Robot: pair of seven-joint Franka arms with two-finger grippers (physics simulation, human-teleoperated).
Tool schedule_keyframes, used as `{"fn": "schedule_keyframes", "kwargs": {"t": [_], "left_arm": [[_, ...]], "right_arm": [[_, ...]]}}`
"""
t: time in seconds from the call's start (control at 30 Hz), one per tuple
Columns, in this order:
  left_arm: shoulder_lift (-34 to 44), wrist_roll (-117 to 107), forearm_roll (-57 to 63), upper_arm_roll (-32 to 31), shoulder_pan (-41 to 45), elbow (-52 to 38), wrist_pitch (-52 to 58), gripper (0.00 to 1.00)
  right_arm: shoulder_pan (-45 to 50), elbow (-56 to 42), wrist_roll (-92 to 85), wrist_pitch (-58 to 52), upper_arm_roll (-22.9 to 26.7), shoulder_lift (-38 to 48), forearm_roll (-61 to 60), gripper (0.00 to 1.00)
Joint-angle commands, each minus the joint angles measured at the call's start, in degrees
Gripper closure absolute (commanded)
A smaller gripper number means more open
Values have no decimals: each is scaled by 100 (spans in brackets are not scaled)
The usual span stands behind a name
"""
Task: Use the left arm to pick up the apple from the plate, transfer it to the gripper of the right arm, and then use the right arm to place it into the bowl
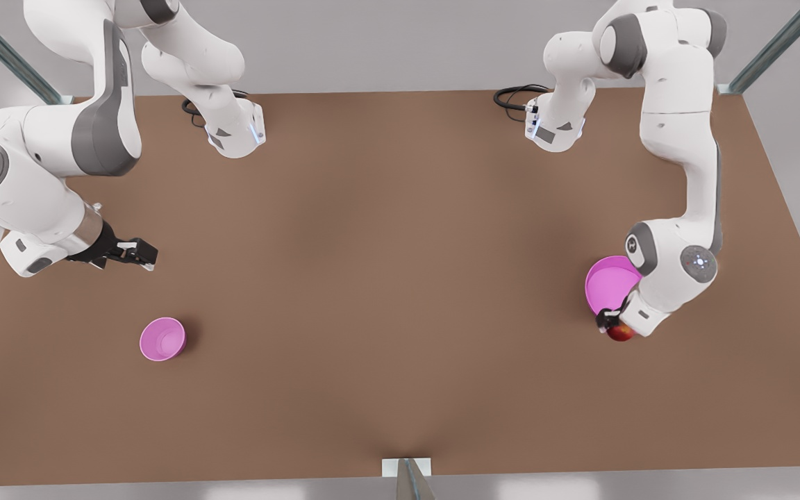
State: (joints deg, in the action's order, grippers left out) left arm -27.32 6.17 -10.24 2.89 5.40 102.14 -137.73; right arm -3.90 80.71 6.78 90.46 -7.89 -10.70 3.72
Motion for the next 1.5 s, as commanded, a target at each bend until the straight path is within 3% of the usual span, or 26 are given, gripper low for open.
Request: {"fn": "schedule_keyframes", "kwargs": {"t": [0.0,0.23,0.3,0.37,0.47,0.5,0.6,0.73,1.0,1.47], "left_arm": [[42,385,-400,-552,41,-344,1345,36],[-1153,4164,-2922,-2125,207,-2119,1284,36],[-1478,5437,-4169,-2600,260,-2418,1047,36],[-1522,6299,-4346,-2934,348,-2655,748,36],[-2190,8198,-4355,-3813,480,-3042,-236,36],[-2313,8321,-4355,-3831,638,-3208,-386,36],[-2857,8726,-4372,-3944,972,-3823,-746,36],[-3139,8981,-4381,-4059,1060,-4132,-1133,36],[-3306,8981,-4469,-4560,1034,-4229,-1291,35],[-3315,8998,-4478,-4560,1051,-4229,-1300,34]], "right_arm": [[-5,-3,-19,-2,-2,6,-3,0],[30,-389,87,95,-221,-275,-126,0],[21,-530,166,262,-221,-635,-1303,0],[30,-530,166,525,-230,-907,-2111,0],[118,-539,139,1106,-230,-1514,-3667,0],[153,-530,148,1132,-265,-1716,-4747,0],[293,-495,-133,1343,-274,-2182,-5924,0],[338,463,-1355,1457,-397,-2314,-8203,0],[408,94,-2541,1457,-415,-2841,-8784,0],[689,164,-3130,1360,-423,-2991,-8502,0]]}}
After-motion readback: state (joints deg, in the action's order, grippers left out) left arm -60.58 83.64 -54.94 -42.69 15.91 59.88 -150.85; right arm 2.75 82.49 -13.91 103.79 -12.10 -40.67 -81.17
